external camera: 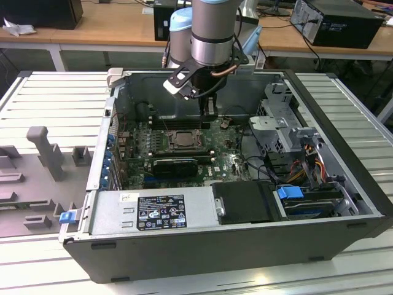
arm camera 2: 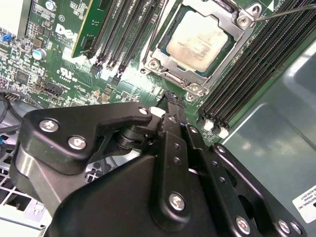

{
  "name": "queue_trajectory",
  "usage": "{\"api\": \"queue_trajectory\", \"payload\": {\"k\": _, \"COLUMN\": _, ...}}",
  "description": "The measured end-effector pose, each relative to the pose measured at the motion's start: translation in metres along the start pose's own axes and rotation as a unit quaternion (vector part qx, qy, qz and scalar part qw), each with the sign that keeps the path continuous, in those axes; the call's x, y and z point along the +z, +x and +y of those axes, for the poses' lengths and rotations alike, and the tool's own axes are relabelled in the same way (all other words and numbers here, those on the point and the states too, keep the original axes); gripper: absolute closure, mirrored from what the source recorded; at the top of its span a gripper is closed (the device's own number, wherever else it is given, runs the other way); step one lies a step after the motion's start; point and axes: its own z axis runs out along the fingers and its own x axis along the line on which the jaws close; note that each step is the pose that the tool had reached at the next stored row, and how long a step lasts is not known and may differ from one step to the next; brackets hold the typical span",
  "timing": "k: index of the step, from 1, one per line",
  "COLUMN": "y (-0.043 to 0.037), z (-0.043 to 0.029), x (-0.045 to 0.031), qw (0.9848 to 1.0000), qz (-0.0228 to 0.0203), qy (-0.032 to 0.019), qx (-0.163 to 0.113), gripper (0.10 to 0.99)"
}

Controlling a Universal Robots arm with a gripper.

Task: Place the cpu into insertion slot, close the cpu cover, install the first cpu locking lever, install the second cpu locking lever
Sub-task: 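Close the cpu cover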

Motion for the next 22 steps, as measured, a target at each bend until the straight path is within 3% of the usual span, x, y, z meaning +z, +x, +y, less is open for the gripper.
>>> {"api": "queue_trajectory", "payload": {"k": 22, "y": 0.0000, "z": -0.0033, "x": -0.0001, "qw": 1.0000, "qz": 0.0000, "qy": 0.0000, "qx": 0.000, "gripper": 0.980}}
